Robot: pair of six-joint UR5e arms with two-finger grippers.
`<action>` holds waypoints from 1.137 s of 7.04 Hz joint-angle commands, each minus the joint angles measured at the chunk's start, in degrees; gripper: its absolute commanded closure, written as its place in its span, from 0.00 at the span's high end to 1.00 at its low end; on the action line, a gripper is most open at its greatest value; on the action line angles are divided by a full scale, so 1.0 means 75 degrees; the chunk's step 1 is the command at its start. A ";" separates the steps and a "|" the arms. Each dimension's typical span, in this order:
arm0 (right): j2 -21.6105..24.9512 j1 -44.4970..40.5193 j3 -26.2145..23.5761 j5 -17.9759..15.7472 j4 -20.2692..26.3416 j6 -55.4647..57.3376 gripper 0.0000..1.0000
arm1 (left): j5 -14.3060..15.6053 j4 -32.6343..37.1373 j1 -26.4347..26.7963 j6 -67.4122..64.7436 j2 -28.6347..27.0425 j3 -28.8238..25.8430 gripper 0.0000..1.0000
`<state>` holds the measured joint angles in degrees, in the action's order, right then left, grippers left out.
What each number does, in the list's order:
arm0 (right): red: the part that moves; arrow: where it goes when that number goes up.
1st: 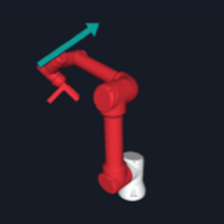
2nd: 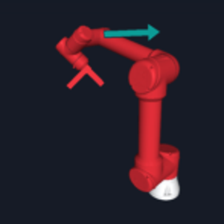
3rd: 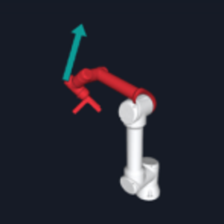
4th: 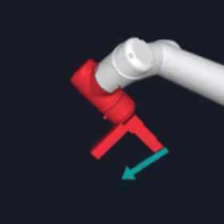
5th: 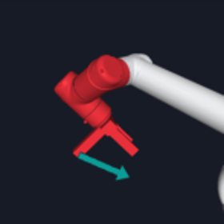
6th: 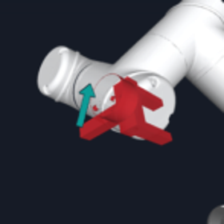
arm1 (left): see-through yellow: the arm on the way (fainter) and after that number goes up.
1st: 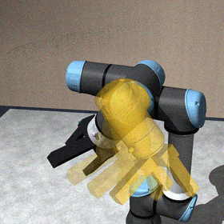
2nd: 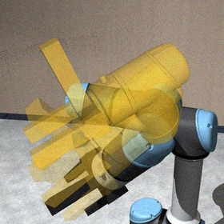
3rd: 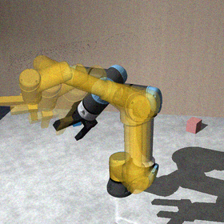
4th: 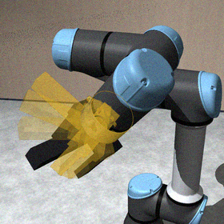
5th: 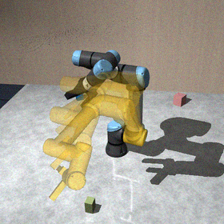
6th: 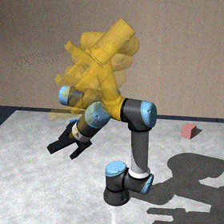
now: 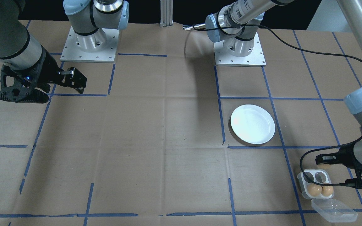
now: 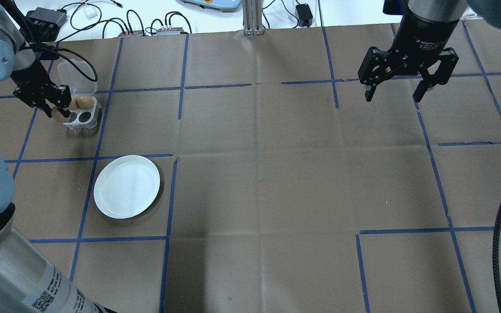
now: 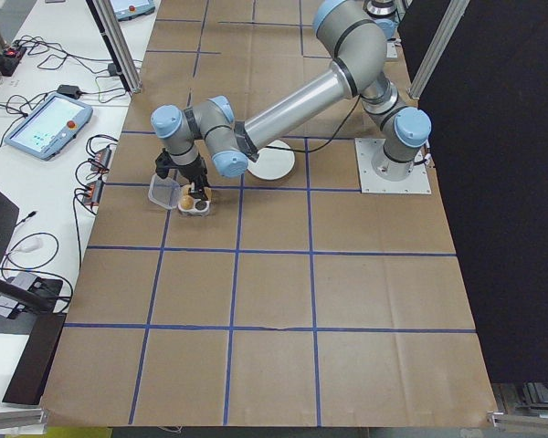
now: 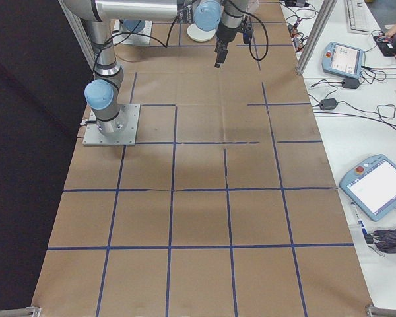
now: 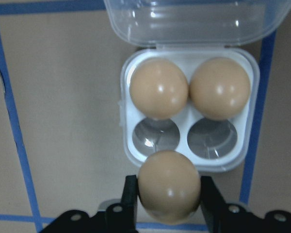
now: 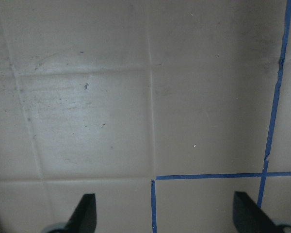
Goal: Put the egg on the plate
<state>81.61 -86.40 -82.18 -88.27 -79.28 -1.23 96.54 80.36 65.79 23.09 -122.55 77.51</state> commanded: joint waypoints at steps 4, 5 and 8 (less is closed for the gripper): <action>-0.0006 0.0000 0.0000 0.0004 0.0000 0.0000 1.00 | -0.0742 0.0887 0.0250 -0.1800 0.2088 0.3289 0.03; 0.0006 0.0000 0.0000 0.0004 0.0000 0.0000 1.00 | -0.1068 0.0863 0.0402 -0.1906 0.2090 0.3492 0.06; 0.0006 0.0000 0.0000 0.0004 0.0000 0.0000 1.00 | -0.1376 0.0582 0.0778 -0.1966 0.1914 0.3599 0.38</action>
<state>81.64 -86.40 -82.18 -88.24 -79.28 -1.23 87.02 85.38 70.90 8.24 -107.78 104.11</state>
